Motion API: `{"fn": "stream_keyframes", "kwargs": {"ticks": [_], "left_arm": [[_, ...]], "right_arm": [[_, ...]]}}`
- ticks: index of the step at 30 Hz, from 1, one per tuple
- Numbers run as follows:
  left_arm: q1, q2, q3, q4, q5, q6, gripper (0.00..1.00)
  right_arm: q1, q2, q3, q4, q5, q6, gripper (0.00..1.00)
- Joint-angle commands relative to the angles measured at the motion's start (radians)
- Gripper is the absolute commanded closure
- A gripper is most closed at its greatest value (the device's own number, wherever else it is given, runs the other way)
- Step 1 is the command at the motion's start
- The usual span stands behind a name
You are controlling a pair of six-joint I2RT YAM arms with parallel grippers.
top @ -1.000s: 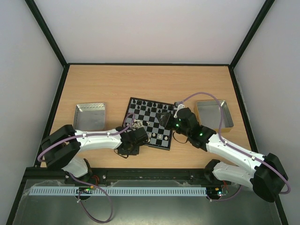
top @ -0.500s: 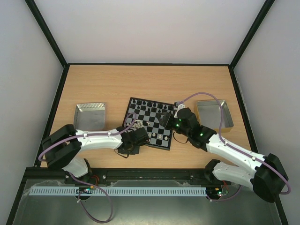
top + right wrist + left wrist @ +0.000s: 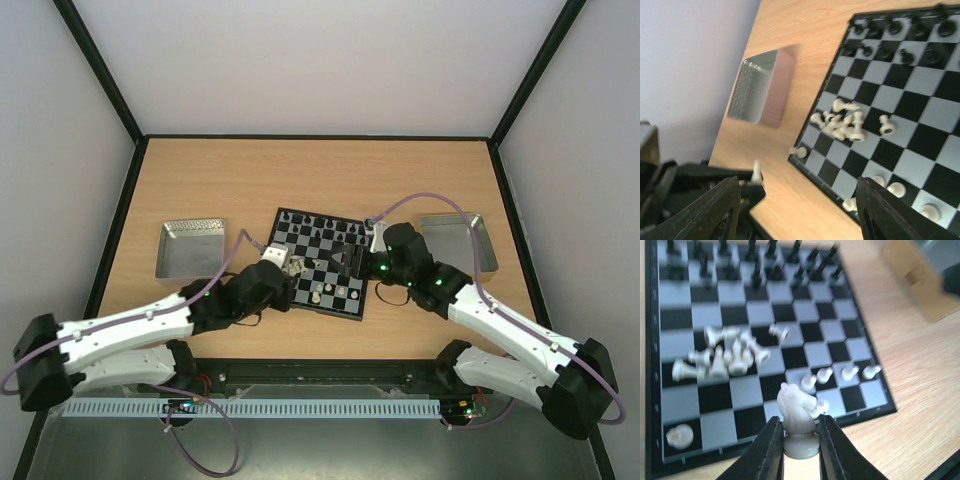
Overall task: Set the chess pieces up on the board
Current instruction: Place the chess piece on the chessboard.
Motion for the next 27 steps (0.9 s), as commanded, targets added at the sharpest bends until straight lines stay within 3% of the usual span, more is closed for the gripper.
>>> {"fn": "stream_keyframes", "kwargs": {"ticks": [1, 5, 12, 18, 27], "left_arm": [[-0.005, -0.151, -0.069, 0.261, -0.071, 0.321, 0.93], [-0.005, -0.194, -0.090, 0.392, -0.052, 0.547, 0.94], [-0.004, -0.172, -0.122, 0.621, 0.020, 0.800, 0.94], [-0.002, -0.144, -0.123, 0.636, 0.137, 1.002, 0.94], [0.034, -0.128, -0.120, 0.658, 0.167, 1.033, 0.94]], "right_arm": [[-0.002, 0.011, 0.089, -0.097, -0.182, -0.105, 0.36], [-0.002, 0.029, 0.168, -0.120, -0.243, -0.140, 0.31], [-0.002, 0.107, 0.295, -0.174, -0.303, -0.152, 0.32], [-0.002, 0.143, 0.354, -0.239, -0.277, -0.212, 0.48], [-0.002, 0.177, 0.364, -0.308, -0.303, -0.292, 0.75]]}}
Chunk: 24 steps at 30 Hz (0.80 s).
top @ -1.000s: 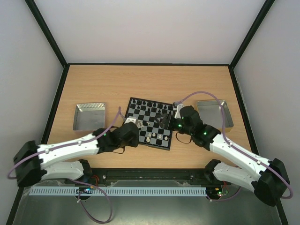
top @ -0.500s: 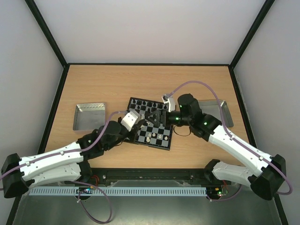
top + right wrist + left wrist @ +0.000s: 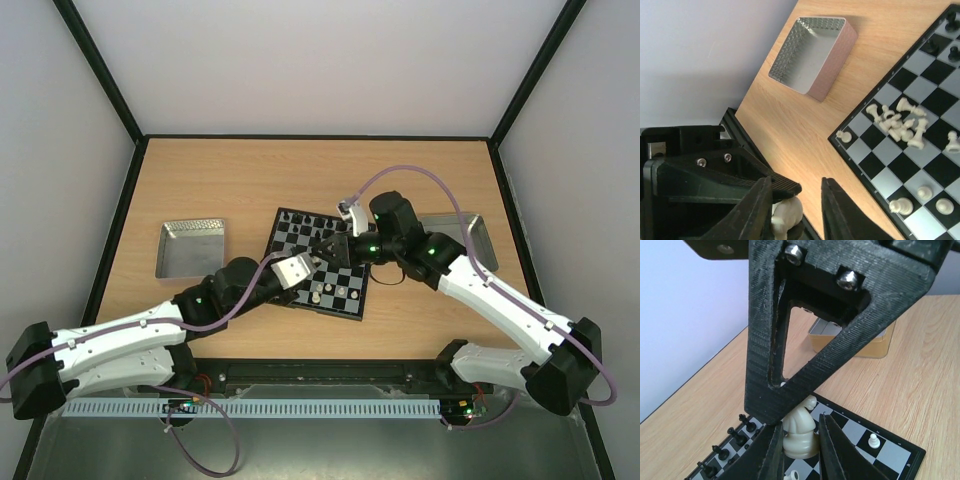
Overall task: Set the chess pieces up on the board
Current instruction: Place the chess piece on the chessboard.
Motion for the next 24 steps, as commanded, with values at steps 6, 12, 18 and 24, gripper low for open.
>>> {"fn": "stream_keyframes", "kwargs": {"ticks": [6, 12, 18, 24], "left_arm": [[0.030, 0.014, 0.003, 0.068, 0.044, 0.026, 0.92], [0.040, 0.034, 0.006, 0.071, 0.039, 0.014, 0.91], [0.043, 0.047, 0.014, 0.058, 0.032, 0.020, 0.91], [0.046, 0.047, 0.008, 0.064, 0.031, -0.002, 0.86]], "right_arm": [[-0.002, 0.005, 0.017, -0.049, -0.048, -0.050, 0.93], [-0.002, -0.004, 0.021, -0.047, -0.045, -0.035, 0.78], [-0.002, -0.011, 0.011, -0.051, -0.043, -0.025, 0.84], [-0.003, -0.004, 0.014, -0.046, -0.007, -0.020, 0.98]]}}
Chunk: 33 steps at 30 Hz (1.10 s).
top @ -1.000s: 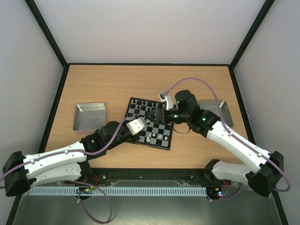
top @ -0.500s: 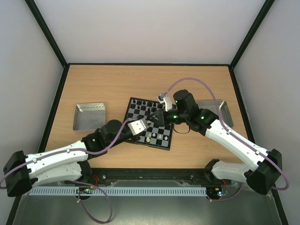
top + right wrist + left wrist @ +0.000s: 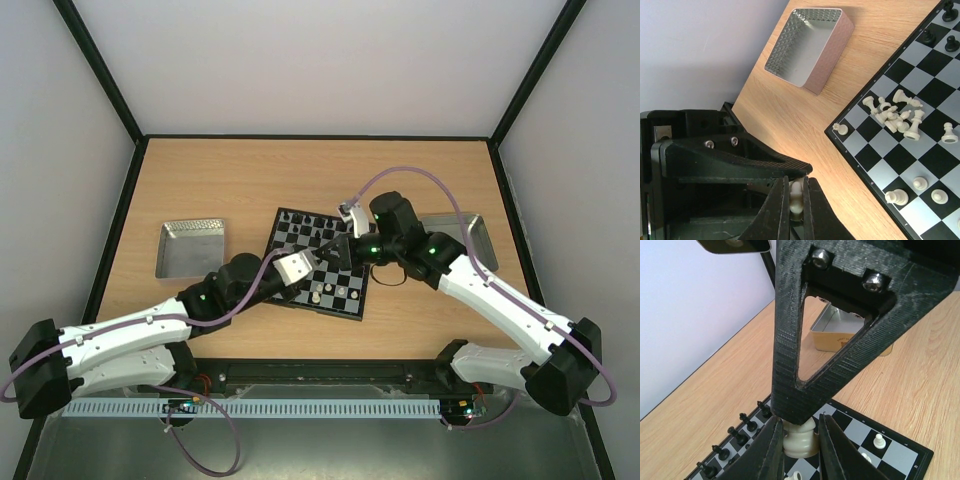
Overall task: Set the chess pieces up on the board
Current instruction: Place the chess piece on the chessboard.
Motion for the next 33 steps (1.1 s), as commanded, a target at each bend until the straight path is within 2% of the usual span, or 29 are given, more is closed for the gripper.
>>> {"fn": "stream_keyframes", "kwargs": {"ticks": [1, 2, 3, 7, 11, 13, 18, 24, 33], "left_arm": [[0.007, 0.001, 0.007, 0.040, -0.017, -0.032, 0.76], [0.007, -0.001, 0.006, 0.045, -0.042, -0.060, 0.61], [0.008, -0.003, 0.002, 0.050, -0.083, -0.100, 0.42], [0.019, -0.044, -0.010, 0.013, -0.255, -0.300, 0.02], [0.056, -0.114, 0.025, -0.142, -0.342, -0.524, 0.00], [0.096, -0.142, 0.043, -0.223, -0.344, -0.622, 0.00], [0.256, -0.173, 0.088, -0.407, -0.228, -0.797, 0.00], [0.339, -0.162, 0.070, -0.432, -0.076, -0.808, 0.00], [0.344, -0.097, 0.064, -0.418, -0.009, -0.796, 0.00]], "right_arm": [[0.005, -0.009, 0.012, -0.005, 0.027, 0.006, 0.98], [0.007, -0.011, 0.009, -0.004, 0.058, 0.005, 0.98], [0.009, -0.012, 0.009, -0.007, 0.116, 0.002, 0.98], [0.049, -0.006, -0.001, -0.036, 0.418, 0.000, 0.98], [0.129, 0.042, -0.015, -0.080, 0.699, 0.032, 0.98], [0.166, 0.060, -0.036, -0.082, 0.760, 0.060, 0.98], [0.253, 0.084, -0.115, -0.062, 0.846, 0.152, 0.98], [0.330, 0.133, -0.205, 0.001, 0.838, 0.205, 0.98], [0.375, 0.251, -0.233, 0.066, 0.840, 0.189, 0.98]]}}
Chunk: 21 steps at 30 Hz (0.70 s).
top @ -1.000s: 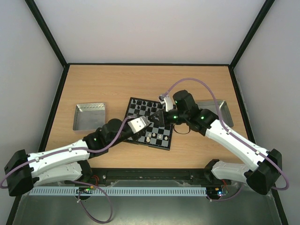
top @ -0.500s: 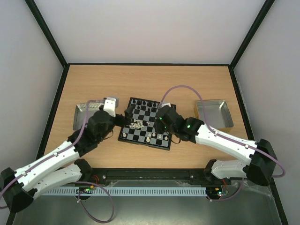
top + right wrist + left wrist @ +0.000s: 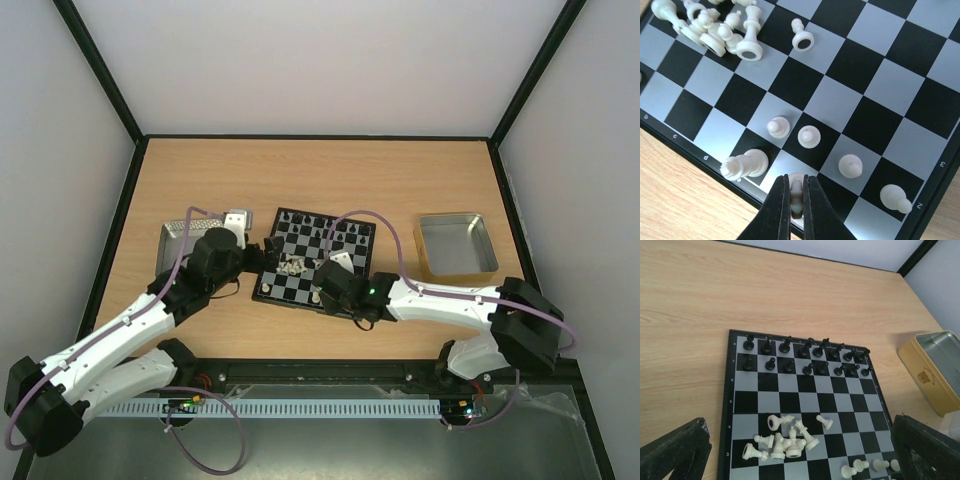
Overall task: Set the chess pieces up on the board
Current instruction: Place the chess piece on the chessboard.
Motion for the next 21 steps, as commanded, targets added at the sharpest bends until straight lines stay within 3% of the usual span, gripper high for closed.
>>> {"fn": "stream_keyframes", "kwargs": {"ticks": [1, 21], "left_arm": [[0.007, 0.015, -0.004, -0.002, 0.044, -0.008, 0.00], [0.007, 0.055, -0.012, 0.011, 0.052, -0.011, 0.00]], "right_arm": [[0.009, 0.025, -0.025, 0.064, 0.035, 0.004, 0.98], [0.014, -0.003, -0.112, 0.027, 0.036, 0.065, 0.98]]}}
